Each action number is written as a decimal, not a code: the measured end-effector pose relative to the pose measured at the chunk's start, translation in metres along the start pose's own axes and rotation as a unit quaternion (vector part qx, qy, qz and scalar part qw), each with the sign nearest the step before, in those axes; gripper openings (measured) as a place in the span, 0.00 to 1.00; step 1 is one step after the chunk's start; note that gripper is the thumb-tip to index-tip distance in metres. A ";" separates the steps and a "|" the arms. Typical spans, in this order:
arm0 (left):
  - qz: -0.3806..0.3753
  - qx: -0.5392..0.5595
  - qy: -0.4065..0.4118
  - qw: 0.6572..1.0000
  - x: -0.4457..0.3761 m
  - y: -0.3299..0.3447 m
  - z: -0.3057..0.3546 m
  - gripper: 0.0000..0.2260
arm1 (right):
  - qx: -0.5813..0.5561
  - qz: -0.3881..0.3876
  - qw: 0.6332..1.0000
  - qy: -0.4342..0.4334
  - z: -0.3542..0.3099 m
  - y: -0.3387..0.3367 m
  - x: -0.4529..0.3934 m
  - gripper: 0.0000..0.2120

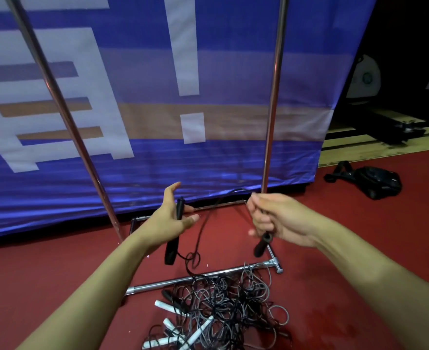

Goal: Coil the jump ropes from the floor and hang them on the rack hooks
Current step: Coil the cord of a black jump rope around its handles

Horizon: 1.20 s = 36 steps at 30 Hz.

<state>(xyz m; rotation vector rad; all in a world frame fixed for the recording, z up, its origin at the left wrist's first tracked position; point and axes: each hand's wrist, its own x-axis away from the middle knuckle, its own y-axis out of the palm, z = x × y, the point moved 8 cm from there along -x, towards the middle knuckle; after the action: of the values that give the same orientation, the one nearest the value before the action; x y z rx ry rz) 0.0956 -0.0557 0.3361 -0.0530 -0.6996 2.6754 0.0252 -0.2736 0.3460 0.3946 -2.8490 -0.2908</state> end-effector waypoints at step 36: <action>-0.151 0.335 0.047 0.929 0.030 0.078 0.074 0.09 | 0.454 0.255 0.821 -0.233 -0.044 -0.028 0.003 0.10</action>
<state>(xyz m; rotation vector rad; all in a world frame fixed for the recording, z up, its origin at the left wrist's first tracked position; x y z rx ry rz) 0.0311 -0.1421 0.3658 0.0987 0.2430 2.4441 0.0407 -0.3078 0.3816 -0.3674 -3.2025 1.2733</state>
